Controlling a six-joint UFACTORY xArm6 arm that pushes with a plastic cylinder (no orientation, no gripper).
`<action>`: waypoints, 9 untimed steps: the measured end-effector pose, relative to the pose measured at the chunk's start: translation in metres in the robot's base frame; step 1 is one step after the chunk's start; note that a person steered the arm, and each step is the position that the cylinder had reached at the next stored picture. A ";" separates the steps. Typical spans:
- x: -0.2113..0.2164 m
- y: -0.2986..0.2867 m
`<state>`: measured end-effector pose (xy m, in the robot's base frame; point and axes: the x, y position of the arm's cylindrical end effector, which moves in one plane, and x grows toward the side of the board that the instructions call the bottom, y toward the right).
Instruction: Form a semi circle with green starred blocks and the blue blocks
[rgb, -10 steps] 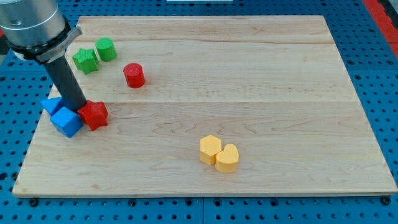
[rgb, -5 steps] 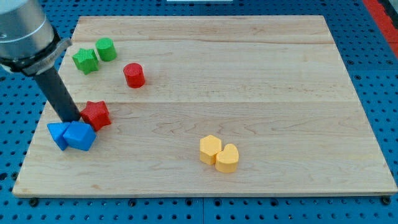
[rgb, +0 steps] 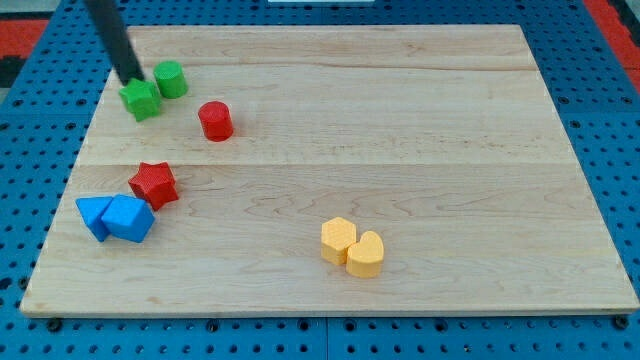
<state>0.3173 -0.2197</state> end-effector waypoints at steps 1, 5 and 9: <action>0.059 0.008; 0.100 0.121; 0.085 0.051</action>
